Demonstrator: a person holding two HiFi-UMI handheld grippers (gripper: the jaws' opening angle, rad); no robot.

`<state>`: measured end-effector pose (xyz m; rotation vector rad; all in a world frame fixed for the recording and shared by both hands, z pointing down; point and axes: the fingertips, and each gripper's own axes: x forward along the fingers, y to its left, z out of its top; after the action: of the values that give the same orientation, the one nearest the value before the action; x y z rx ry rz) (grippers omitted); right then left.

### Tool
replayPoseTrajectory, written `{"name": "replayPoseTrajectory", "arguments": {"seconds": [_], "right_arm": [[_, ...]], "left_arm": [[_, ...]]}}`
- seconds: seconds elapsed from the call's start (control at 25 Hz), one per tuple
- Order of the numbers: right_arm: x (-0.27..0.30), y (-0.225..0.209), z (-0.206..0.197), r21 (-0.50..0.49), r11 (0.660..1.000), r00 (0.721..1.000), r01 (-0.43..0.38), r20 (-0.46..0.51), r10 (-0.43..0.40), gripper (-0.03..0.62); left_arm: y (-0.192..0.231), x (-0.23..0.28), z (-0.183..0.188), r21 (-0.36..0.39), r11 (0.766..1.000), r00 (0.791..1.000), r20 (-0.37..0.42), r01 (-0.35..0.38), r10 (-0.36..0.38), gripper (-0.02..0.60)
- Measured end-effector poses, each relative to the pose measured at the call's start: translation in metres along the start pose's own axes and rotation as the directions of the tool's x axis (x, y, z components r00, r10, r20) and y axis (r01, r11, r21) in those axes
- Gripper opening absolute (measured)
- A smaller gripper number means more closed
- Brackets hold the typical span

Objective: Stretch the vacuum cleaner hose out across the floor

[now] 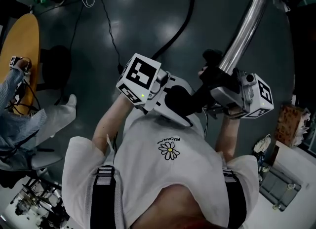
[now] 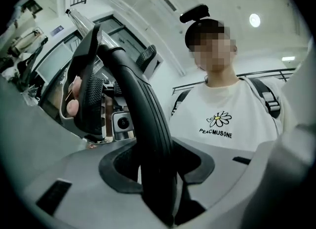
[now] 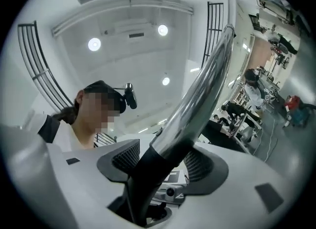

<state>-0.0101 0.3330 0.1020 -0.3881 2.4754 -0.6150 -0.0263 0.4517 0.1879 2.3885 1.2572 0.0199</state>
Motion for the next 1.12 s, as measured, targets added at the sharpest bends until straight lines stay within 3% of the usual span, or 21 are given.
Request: {"name": "replayPoseTrajectory", "arguments": {"seconds": [0.12, 0.24, 0.4, 0.48, 0.56, 0.72, 0.92, 1.12], "right_arm": [[0.000, -0.008, -0.002, 0.020, 0.999, 0.998, 0.025, -0.054, -0.024, 0.273], [0.003, -0.022, -0.014, 0.036, 0.998, 0.992, 0.045, -0.119, -0.040, 0.276], [0.005, -0.041, -0.043, 0.064, 0.996, 0.972, 0.069, -0.231, -0.053, 0.281], [0.007, -0.049, -0.057, 0.079, 0.994, 0.960, 0.071, -0.276, -0.047, 0.282], [0.008, -0.054, -0.063, 0.090, 0.994, 0.955, 0.062, -0.296, -0.033, 0.282], [0.011, -0.061, -0.064, 0.100, 0.994, 0.952, 0.036, -0.307, -0.003, 0.282], [0.009, -0.068, -0.068, 0.099, 0.994, 0.936, 0.048, -0.353, -0.010, 0.282], [0.016, -0.073, -0.078, 0.091, 0.995, 0.924, 0.037, -0.382, 0.000, 0.282]], "left_arm": [[0.002, 0.000, 0.004, -0.027, 1.000, 0.999, 0.053, -0.006, 0.007, 0.152], [0.011, -0.005, -0.005, -0.048, 0.998, 0.998, 0.043, -0.040, 0.042, 0.152], [0.020, -0.006, -0.032, -0.093, 0.993, 0.994, -0.092, -0.072, 0.064, 0.152], [0.025, -0.007, -0.046, -0.079, 0.992, 0.981, -0.176, -0.101, 0.086, 0.152], [0.030, -0.009, -0.052, -0.075, 0.990, 0.974, -0.205, -0.120, 0.102, 0.152], [0.038, -0.015, -0.051, -0.104, 0.986, 0.979, -0.168, -0.133, 0.115, 0.152], [0.045, -0.017, -0.053, -0.114, 0.980, 0.973, -0.183, -0.166, 0.143, 0.152], [0.047, -0.020, -0.033, -0.156, 0.980, 0.992, -0.050, -0.124, 0.118, 0.150]]}}
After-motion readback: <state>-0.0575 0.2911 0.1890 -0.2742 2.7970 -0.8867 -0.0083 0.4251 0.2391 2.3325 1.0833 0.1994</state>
